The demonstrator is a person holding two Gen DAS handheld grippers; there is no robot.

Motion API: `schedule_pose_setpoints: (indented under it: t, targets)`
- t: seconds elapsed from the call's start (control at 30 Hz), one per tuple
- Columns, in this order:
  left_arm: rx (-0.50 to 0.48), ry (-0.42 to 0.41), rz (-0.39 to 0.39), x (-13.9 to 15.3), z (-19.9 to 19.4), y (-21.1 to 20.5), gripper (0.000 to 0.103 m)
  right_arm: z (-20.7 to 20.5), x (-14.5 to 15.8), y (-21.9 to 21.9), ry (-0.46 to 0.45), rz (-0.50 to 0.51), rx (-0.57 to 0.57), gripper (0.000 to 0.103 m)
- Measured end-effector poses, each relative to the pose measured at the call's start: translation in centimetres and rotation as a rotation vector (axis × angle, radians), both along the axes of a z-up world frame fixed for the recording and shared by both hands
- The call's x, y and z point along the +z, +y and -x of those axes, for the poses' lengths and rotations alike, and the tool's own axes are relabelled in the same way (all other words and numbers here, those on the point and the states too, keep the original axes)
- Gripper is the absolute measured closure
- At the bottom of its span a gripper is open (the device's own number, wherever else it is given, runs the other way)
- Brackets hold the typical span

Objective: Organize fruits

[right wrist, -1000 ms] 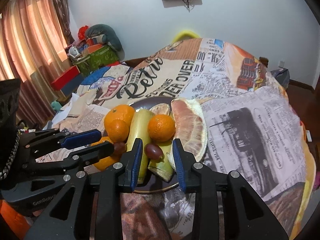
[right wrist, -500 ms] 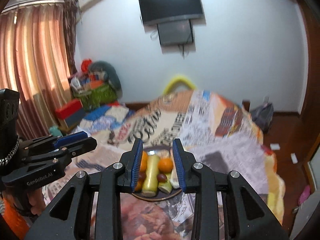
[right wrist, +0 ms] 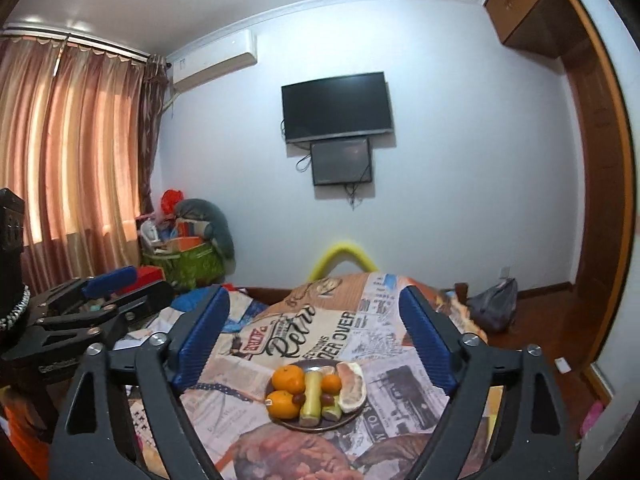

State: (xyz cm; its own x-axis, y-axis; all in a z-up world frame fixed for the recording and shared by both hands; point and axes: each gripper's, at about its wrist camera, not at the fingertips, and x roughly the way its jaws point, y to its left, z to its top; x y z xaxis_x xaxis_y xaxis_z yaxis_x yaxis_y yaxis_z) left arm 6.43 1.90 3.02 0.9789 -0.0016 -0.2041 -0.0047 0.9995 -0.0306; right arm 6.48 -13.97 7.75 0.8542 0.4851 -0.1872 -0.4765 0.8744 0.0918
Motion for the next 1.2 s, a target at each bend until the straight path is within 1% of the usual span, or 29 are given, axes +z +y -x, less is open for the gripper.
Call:
schedule_pose_setpoints:
  t: [0.03,0.1,0.17,0.4,1.2]
  targets:
    - [0.004,-0.005,-0.001,0.0,0.3,0.0,0.014,0.1,-0.1,0.1,-0.001,-0.001,-0.010,0.008]
    - [0.010,-0.012,-0.002,0.0,0.9,0.0,0.008,0.3,-0.3,0.0,-0.004,-0.010,-0.024,0.000]
    - [0.015,-0.017,0.004,-0.1,1.6,0.1,0.005,0.5,-0.4,0.1,-0.001,-0.009,-0.031,0.000]
    - [0.029,-0.028,0.005,-0.4,2.3,0.3,0.002,1.6,-0.8,-0.3,-0.001,-0.006,-0.034,0.000]
    - [0.024,-0.023,-0.002,-0.8,2.2,-0.4,0.001,2.0,-0.5,-0.8,-0.007,-0.006,-0.049,0.000]
